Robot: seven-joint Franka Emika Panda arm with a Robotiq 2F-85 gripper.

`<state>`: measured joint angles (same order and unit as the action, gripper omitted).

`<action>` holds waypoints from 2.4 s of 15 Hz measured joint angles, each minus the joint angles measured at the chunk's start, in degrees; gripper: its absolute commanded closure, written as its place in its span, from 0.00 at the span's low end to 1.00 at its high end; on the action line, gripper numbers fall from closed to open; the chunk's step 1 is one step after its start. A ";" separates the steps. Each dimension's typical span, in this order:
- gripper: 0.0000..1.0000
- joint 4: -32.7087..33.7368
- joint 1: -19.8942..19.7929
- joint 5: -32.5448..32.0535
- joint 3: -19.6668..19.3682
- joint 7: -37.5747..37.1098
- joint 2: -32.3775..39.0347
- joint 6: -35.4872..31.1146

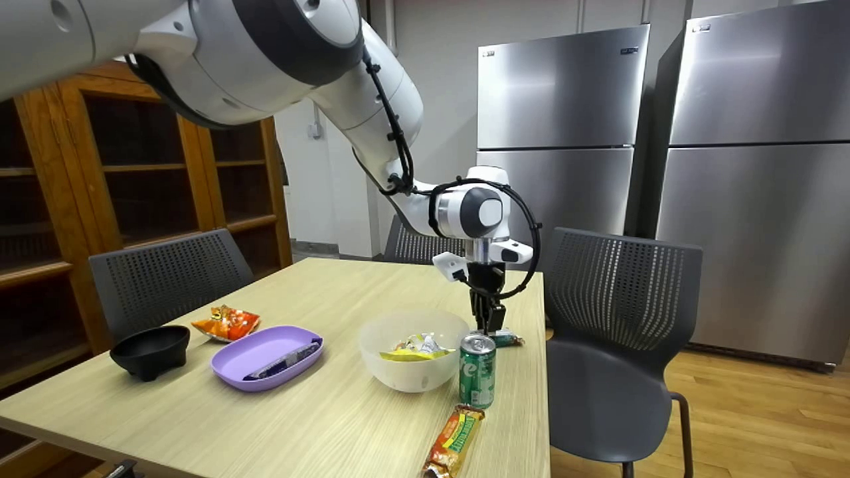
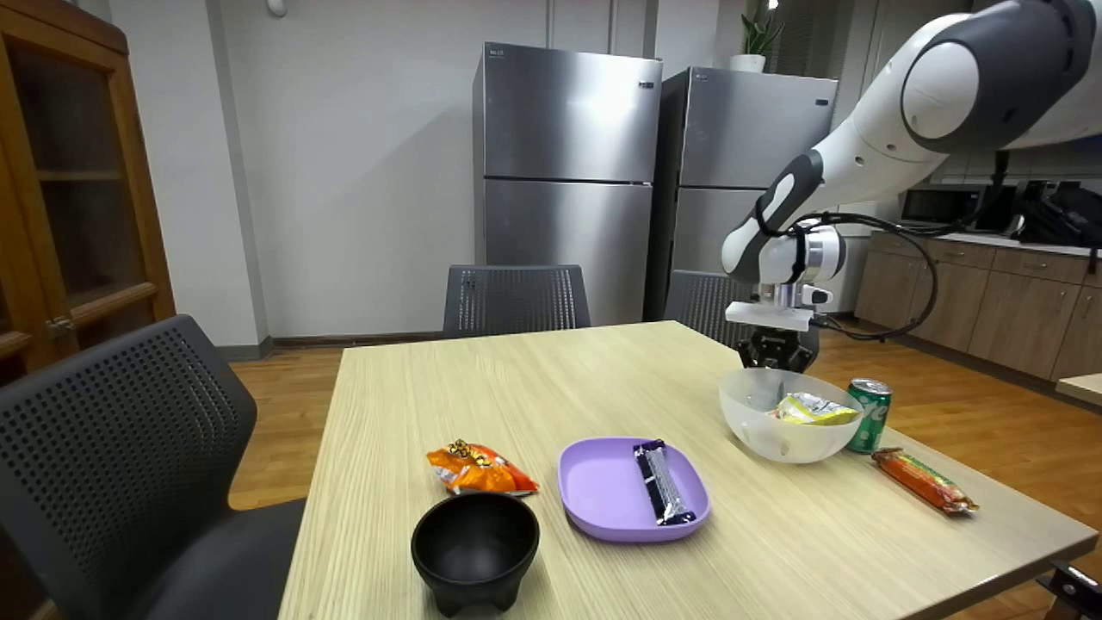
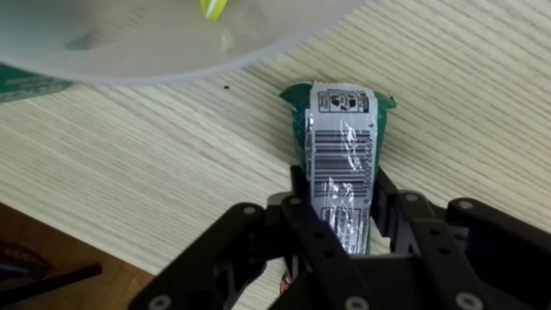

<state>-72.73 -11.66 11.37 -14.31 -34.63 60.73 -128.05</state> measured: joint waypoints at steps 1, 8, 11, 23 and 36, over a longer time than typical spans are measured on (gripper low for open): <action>0.88 -0.02 -0.10 0.00 -0.16 0.00 -0.26 0.16; 0.88 -3.16 -0.93 0.00 -0.70 2.53 -6.57 0.97; 0.88 -6.76 -0.91 0.00 -0.68 4.93 -10.85 0.98; 0.88 -27.66 4.27 -3.39 -0.37 9.59 -29.35 -0.10; 0.88 -44.80 12.64 -9.24 6.02 11.22 -40.84 -7.27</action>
<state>-117.54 0.98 2.14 -8.29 -23.41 19.90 -135.32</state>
